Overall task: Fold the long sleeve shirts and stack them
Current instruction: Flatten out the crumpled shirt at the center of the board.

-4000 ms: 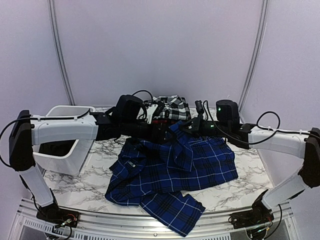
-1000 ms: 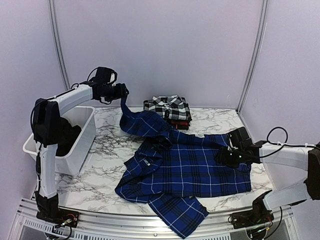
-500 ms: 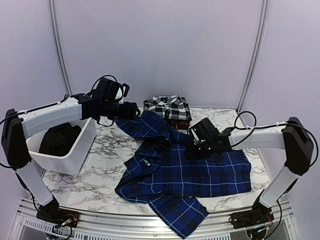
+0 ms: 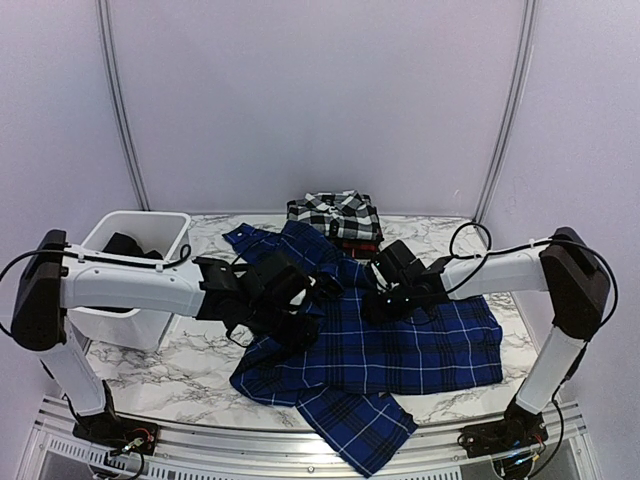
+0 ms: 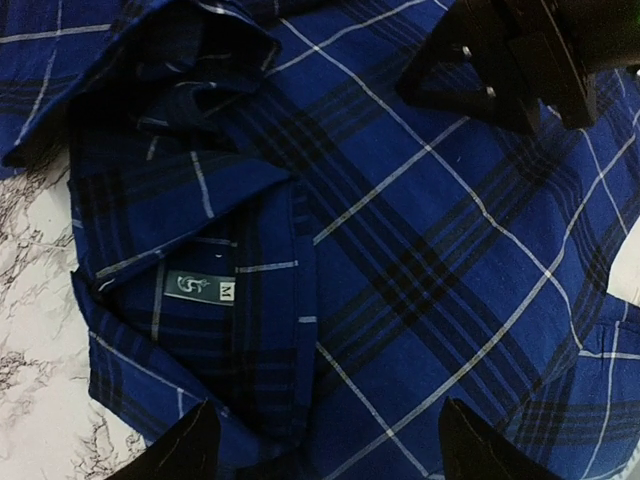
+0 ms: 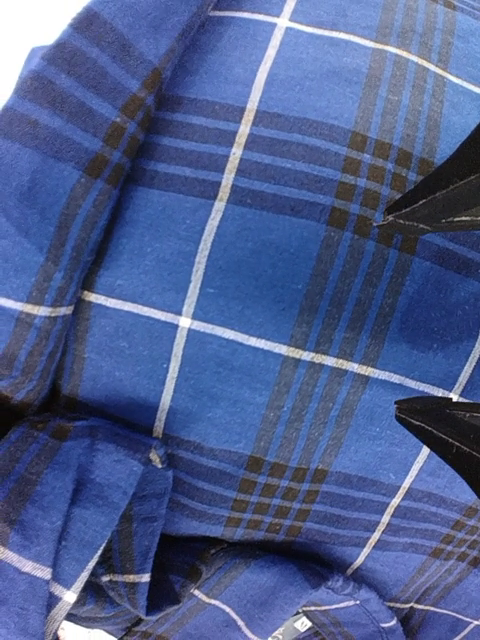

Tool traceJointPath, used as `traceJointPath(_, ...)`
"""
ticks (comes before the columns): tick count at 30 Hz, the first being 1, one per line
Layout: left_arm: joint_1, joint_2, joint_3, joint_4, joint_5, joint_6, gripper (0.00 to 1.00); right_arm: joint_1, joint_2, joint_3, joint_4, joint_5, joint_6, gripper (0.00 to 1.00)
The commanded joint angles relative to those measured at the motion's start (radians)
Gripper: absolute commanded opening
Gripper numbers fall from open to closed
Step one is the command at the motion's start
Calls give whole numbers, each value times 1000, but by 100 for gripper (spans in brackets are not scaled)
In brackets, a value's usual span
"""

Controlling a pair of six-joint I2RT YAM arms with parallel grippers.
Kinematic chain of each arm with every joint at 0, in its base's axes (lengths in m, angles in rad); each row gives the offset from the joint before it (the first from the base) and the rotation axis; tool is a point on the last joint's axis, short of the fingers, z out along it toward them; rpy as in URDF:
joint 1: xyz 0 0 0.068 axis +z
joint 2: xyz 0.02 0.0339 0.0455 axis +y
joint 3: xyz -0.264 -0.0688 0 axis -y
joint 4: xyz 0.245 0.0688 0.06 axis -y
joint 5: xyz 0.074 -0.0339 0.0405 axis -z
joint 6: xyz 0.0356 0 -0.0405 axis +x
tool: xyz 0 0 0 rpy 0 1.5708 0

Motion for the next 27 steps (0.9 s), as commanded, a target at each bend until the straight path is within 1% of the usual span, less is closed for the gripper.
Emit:
traceJointPath(1, -35, 112, 77, -96, -84, 26, 77, 5, -4, 13, 41, -3, 1, 51)
traceJointPath(5, -43, 191, 131, -141, -125, 28, 75, 5, -18, 3, 48, 0, 6, 51)
traceJointPath(11, -45, 242, 152, -169, -148, 27, 65, 6, -34, -21, 61, -18, 11, 51)
traceJointPath(12, -45, 244, 153, -178, -160, 23, 62, 9, -37, -27, 65, -21, 12, 51)
traceJointPath(14, -45, 249, 150, -190, -186, 14, 52, 15, -43, -35, 66, -29, 8, 51)
traceJointPath(18, -40, 238, 141, -203, -208, -6, 26, 44, -50, -35, 62, -29, -6, 51)
traceJointPath(20, -30, 224, 130, -204, -212, -20, 15, 64, -48, -28, 60, -28, -11, 51)
traceJointPath(23, -9, 183, 105, -204, -213, -45, 6, 98, -42, -15, 55, -20, -19, 51)
traceJointPath(26, 11, 145, 81, -203, -221, -57, 0, 123, -38, -8, 54, -9, -24, 51)
traceJointPath(27, 24, 130, 72, -203, -221, -65, 0, 127, -38, -5, 51, -10, -26, 51)
